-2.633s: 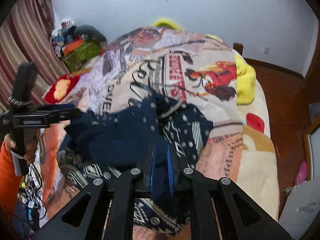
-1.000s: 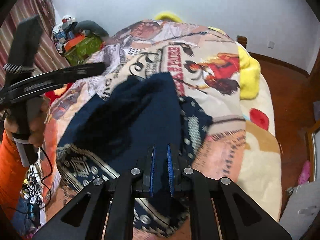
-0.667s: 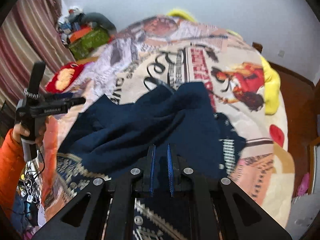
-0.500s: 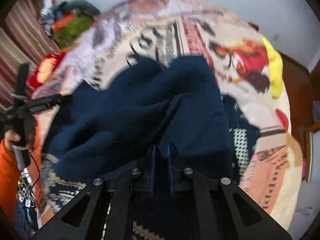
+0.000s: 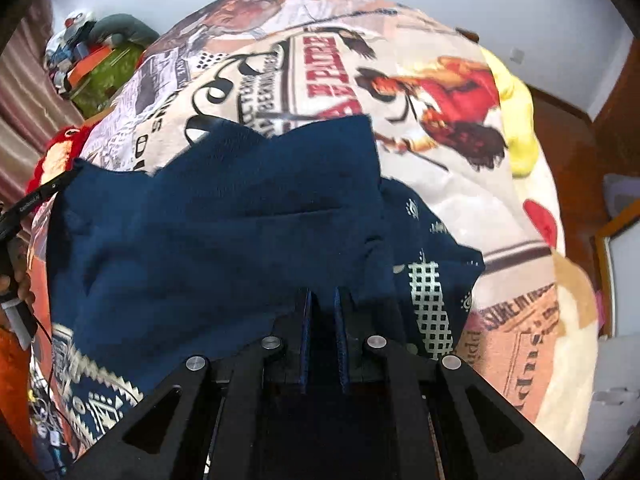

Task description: Fold large clothes

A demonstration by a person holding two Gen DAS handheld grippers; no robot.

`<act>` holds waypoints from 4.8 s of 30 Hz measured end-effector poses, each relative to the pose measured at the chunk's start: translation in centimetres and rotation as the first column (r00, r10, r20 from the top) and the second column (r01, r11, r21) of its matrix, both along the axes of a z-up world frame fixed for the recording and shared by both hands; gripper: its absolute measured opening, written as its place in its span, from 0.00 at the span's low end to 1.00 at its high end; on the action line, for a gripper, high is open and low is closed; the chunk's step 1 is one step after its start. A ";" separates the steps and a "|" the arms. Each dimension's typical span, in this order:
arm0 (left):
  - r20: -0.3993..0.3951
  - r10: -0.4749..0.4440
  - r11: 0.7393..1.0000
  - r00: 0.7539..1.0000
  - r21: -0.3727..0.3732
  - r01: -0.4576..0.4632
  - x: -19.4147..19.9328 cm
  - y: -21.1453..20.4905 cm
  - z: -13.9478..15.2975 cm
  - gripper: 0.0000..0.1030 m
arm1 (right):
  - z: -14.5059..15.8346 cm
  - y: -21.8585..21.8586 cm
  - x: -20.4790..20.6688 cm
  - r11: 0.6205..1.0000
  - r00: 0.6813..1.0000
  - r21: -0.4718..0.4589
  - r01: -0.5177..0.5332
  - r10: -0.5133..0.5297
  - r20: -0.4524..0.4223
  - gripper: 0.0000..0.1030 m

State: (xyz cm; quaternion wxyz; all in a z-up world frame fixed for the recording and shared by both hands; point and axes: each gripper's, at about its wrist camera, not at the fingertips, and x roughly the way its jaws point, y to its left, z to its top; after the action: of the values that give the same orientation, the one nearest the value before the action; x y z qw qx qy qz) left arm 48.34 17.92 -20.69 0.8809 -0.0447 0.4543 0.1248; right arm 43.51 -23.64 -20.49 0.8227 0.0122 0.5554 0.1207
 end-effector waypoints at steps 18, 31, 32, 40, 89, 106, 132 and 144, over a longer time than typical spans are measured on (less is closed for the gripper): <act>0.064 -0.411 0.882 0.910 -0.225 0.414 -9.4 -7.2 5.2 0.62 | 6.2 7.3 -5.1 0.975 0.981 0.101 -0.195 0.194 0.026 0.08; -0.078 -0.345 0.932 0.935 -0.150 0.331 -16.0 -9.0 -1.8 0.80 | 2.1 11.4 -11.2 0.926 0.927 -0.061 -0.373 0.370 -0.053 0.08; -0.071 -0.330 0.934 0.941 -0.168 0.315 -16.3 -8.5 -1.8 0.80 | 2.3 10.9 -11.4 0.928 0.931 -0.076 -0.364 0.362 -0.048 0.08; -0.082 -0.219 0.976 0.972 -0.029 0.217 -19.6 -6.0 -1.2 0.80 | 2.8 5.4 -13.2 0.951 0.959 -0.125 -0.284 0.282 -0.034 0.08; -0.105 0.213 0.755 0.971 -0.613 -0.232 -11.3 -0.8 -7.9 0.30 | 0.5 15.6 -10.5 0.895 0.895 -0.051 -0.443 0.439 -0.079 0.07; 0.357 -0.152 0.958 0.922 -0.178 0.227 -9.6 -18.4 14.1 0.20 | 7.0 1.2 -11.4 0.950 0.986 0.286 -0.127 0.153 -0.070 0.08; 0.073 -0.685 0.661 0.725 -0.357 0.661 -15.5 -34.3 9.2 0.66 | 11.0 -14.1 -17.3 0.940 0.989 0.325 0.099 -0.128 0.069 0.08; 0.119 -0.511 0.832 0.851 -0.182 0.525 -14.2 -24.3 11.1 0.85 | 12.8 -8.9 -15.7 0.954 0.990 0.299 -0.027 -0.017 0.142 0.08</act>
State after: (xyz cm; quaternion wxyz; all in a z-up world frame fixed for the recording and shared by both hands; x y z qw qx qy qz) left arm 34.13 -6.41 -9.59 0.8865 -0.0160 0.4309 -0.1680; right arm 27.79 -32.54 -7.67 0.8487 0.1270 0.4702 0.2062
